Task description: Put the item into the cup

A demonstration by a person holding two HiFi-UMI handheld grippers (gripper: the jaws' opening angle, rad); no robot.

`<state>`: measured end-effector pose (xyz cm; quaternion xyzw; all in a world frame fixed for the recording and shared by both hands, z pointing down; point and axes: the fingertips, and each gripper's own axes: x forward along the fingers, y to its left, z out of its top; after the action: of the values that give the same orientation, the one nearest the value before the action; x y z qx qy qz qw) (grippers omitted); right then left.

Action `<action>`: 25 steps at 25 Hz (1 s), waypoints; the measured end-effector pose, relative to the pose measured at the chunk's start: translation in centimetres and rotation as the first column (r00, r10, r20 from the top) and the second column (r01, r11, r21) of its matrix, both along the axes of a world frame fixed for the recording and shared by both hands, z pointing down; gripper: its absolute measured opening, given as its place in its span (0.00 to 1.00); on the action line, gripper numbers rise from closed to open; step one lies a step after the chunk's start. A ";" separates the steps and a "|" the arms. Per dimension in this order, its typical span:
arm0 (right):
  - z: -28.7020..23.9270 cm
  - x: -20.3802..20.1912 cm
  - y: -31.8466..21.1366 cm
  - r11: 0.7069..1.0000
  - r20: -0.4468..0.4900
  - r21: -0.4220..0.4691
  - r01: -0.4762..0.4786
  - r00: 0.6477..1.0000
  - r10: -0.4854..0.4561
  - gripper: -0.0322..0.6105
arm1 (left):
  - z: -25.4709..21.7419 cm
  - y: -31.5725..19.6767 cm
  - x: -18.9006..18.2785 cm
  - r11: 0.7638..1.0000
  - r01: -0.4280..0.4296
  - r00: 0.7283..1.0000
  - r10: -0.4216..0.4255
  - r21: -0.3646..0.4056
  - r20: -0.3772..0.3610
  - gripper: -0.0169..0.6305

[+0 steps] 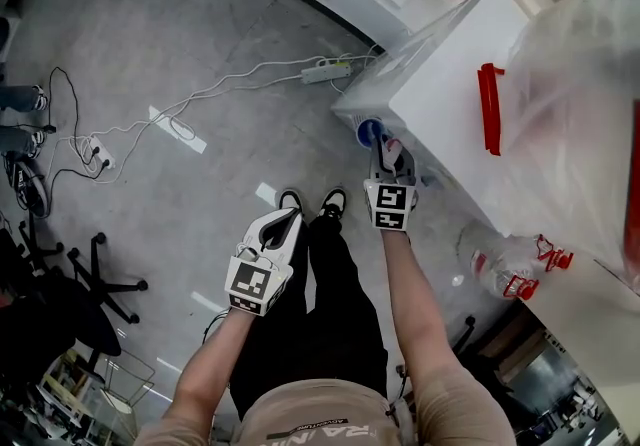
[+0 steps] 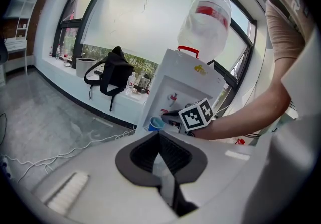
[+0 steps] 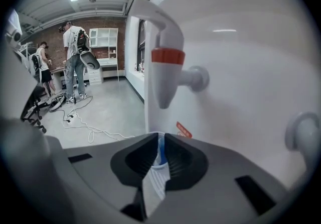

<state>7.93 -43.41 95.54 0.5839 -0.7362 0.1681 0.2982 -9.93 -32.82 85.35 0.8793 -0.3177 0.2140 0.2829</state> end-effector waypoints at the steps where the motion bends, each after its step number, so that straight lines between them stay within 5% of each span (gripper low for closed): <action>1: -0.1 0.0 0.1 1.000 -0.001 0.002 0.001 1.000 -0.001 0.07 | 0.0 0.0 0.1 1.000 0.003 1.000 -0.003 -0.003 -0.003 0.04; 13: -1.7 -1.9 6.0 0.997 0.067 -0.077 0.005 0.998 0.000 0.07 | -2.7 0.4 2.1 0.997 -0.064 0.998 0.064 0.046 -0.009 0.04; 25: -14.0 -4.7 9.2 0.990 0.117 -0.039 0.134 0.985 -0.129 0.07 | -13.2 -1.6 3.1 0.975 -0.153 0.988 0.152 0.162 0.023 0.04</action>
<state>3.25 -34.25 81.49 0.5164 -0.7849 0.1984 0.2793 -6.85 -34.45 72.15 0.9203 -0.2672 0.2129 0.1909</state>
